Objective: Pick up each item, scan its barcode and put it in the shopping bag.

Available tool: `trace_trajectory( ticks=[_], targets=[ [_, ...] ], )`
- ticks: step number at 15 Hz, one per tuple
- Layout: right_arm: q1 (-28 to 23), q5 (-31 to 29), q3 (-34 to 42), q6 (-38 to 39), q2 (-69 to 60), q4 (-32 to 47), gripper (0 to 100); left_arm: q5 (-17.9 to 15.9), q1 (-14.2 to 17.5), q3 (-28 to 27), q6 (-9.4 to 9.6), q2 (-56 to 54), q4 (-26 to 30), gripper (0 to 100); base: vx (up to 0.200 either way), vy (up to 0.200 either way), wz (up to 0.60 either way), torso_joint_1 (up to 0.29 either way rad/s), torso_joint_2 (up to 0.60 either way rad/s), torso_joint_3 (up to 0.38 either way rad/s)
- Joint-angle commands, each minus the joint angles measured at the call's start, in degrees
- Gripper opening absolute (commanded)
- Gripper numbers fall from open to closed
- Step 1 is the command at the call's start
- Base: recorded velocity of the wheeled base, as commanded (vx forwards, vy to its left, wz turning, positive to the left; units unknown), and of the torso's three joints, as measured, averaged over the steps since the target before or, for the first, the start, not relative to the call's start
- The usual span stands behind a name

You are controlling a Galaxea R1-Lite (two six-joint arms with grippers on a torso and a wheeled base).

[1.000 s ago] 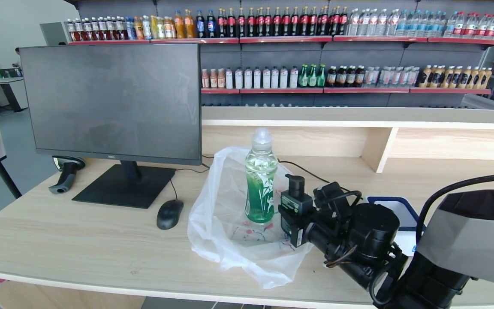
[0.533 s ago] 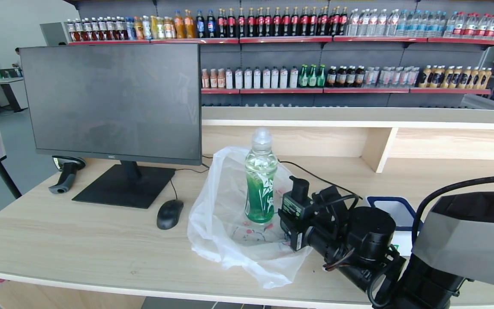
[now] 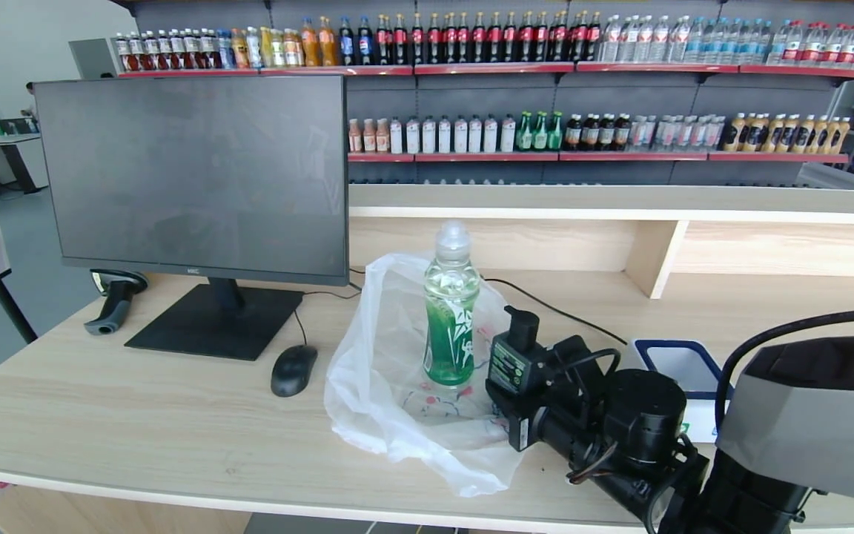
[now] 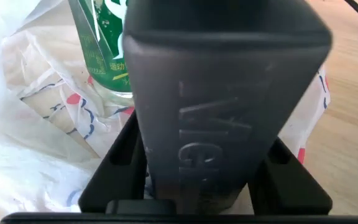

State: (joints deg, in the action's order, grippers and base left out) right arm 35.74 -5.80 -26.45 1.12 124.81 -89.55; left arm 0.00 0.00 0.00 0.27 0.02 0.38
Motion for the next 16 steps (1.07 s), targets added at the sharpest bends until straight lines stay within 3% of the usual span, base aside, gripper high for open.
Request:
trace_trajectory(
  ticks=[1,10,16],
  targets=[
    [0.0,0.0,-0.4,-0.4,-0.1,-0.4,100,0.0,0.0,0.0,0.00,0.0,0.0,100,0.000,0.000,0.00,0.000,0.00,0.000],
    [-0.5,0.0,3.9,-3.5,-7.1,-0.4,100,0.0,0.1,0.0,0.00,0.0,0.0,100,0.000,0.000,0.00,0.000,0.00,0.000],
    [-0.3,0.0,12.0,-4.6,-20.2,-0.4,100,0.0,0.1,0.0,-0.09,0.0,0.1,100,0.000,0.000,0.00,0.000,0.00,0.000]
  ],
)
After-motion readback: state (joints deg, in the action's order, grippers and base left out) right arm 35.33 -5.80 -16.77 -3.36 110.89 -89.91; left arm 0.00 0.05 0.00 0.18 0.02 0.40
